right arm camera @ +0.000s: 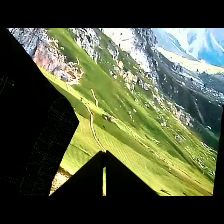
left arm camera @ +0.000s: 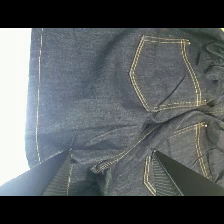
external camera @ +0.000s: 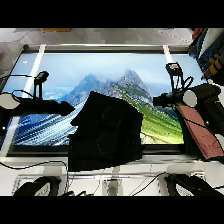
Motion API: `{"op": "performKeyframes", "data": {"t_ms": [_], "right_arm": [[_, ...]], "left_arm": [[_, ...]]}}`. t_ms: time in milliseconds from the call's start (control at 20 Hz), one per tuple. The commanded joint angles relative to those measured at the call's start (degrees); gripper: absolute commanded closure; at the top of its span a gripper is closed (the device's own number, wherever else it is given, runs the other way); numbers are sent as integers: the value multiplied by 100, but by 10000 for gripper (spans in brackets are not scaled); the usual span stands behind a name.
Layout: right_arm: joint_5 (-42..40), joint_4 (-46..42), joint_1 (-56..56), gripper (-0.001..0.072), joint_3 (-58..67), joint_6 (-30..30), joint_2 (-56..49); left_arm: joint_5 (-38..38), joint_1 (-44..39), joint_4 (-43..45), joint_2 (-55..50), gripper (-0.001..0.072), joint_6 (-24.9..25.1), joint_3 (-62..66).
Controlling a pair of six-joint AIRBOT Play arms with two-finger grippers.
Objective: Fold the clothes and pants, and hang the long-sleeved shirts on hangers.
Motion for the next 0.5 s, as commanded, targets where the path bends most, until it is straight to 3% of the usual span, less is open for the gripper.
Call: {"op": "performKeyframes", "data": {"t_ms": [0,250,450], "right_arm": [[0,2,7,675,0,2,-2],[-472,-42,4,675,0,-164,-2],[164,-494,-627,676,-57,-1950,-13]], "left_arm": [[2,2,0,2,127,0,2],[282,2,2,-37,128,0,2],[234,4,7,-74,128,-177,-2]]}}
